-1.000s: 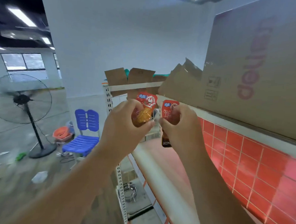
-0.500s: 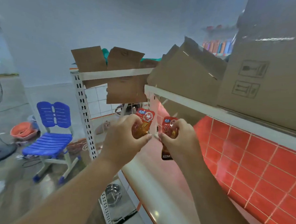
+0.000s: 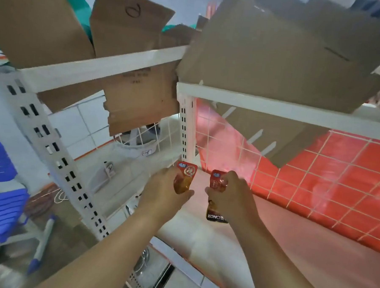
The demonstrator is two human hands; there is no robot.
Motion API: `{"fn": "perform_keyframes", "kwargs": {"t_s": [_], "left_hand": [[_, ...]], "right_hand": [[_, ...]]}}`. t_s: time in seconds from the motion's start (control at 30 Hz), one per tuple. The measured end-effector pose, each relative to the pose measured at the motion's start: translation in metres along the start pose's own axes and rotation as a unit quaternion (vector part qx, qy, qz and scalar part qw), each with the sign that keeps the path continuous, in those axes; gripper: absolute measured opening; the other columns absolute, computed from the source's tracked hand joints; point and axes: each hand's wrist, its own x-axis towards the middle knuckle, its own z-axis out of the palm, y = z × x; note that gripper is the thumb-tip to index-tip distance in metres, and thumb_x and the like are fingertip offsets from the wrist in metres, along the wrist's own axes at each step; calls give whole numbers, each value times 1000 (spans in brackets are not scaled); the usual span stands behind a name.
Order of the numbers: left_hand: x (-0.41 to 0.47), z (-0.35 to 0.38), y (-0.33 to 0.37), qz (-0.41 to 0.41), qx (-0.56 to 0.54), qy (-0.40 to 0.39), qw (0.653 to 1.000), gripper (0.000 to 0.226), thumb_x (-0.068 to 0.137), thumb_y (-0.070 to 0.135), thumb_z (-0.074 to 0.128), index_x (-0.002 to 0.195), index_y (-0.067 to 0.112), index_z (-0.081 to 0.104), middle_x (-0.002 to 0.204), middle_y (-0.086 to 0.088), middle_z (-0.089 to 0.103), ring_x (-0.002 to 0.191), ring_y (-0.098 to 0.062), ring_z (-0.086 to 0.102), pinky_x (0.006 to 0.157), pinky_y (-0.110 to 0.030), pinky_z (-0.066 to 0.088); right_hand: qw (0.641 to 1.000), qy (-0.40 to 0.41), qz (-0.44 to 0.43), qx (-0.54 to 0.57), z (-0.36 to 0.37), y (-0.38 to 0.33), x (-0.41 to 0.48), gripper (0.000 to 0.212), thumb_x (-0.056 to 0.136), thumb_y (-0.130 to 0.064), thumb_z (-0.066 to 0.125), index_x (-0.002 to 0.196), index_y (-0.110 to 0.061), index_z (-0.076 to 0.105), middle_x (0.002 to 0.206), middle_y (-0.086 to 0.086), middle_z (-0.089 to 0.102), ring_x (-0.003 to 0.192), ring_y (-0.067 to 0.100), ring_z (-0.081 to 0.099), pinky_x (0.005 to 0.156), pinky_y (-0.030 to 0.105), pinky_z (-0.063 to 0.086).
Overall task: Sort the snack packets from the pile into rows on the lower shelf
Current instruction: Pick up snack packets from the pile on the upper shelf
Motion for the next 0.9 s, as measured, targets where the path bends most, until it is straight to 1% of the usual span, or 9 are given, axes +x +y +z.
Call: {"fn": "perform_keyframes", "kwargs": {"t_s": [0.07,0.13,0.3,0.37,0.43,0.53,0.73,0.83,0.9], "left_hand": [[14,17,-16,4,14,-32,999,40,76,59,80,95,45,47,86,30,45,78,6,47,61,-15,35],[28,35,-27,1,11,-52,999,38,76,56,79,89,42,47,84,28,48,75,6,50,60,-14,34],[59,84,-52,34,32,-62,997,35,73,47,87,91,32,61,80,19,59,69,0,55,64,-7,34],[70,103,-64,22,10,-71,997,28,78,46,83,88,28,63,80,13,63,71,-6,59,65,-19,43],[81,119,-71,-9,7,-84,996,25,82,48,73,76,28,61,68,13,63,62,-2,62,58,-18,44],[99,140,-76,-49,-27,-82,995,19,84,50,64,78,31,63,66,16,65,60,6,63,51,-21,54],[121,156,-85,-15,-59,-74,995,24,90,52,61,107,36,65,101,19,65,94,-8,62,82,-32,58],[119,158,-91,1,-15,-57,998,30,96,46,54,122,36,63,114,18,62,100,-2,46,86,-19,48],[115,158,-94,4,-1,-58,998,41,97,42,52,137,34,59,126,14,58,106,-1,36,95,-19,41]], "right_hand": [[1000,6,22,-20,21,2,9,53,77,-47,80,115,-22,54,103,1,62,81,19,61,59,24,40],[998,12,30,-50,40,6,20,61,78,-47,79,125,-17,55,111,5,65,95,26,65,73,29,48],[993,-42,88,-70,75,27,56,69,79,-58,68,137,-31,44,119,0,64,105,26,65,87,37,54],[989,-54,114,-74,90,34,74,65,80,-60,68,132,-29,46,120,2,61,108,28,63,88,39,52],[988,-52,126,-76,102,38,88,59,80,-61,68,126,-29,48,121,3,57,108,29,63,87,39,51],[990,-26,100,-99,115,40,112,59,85,-60,65,131,-24,49,127,6,54,111,32,62,87,41,50],[997,-8,50,-54,119,46,115,41,89,-49,66,119,-21,58,121,0,52,108,23,58,88,35,46],[999,12,-36,-35,121,53,83,41,86,-49,63,122,-28,63,128,-9,53,110,13,53,93,25,43],[992,16,-60,-106,128,55,68,49,81,-50,65,124,-29,64,131,-7,55,112,19,50,96,35,45]]}}
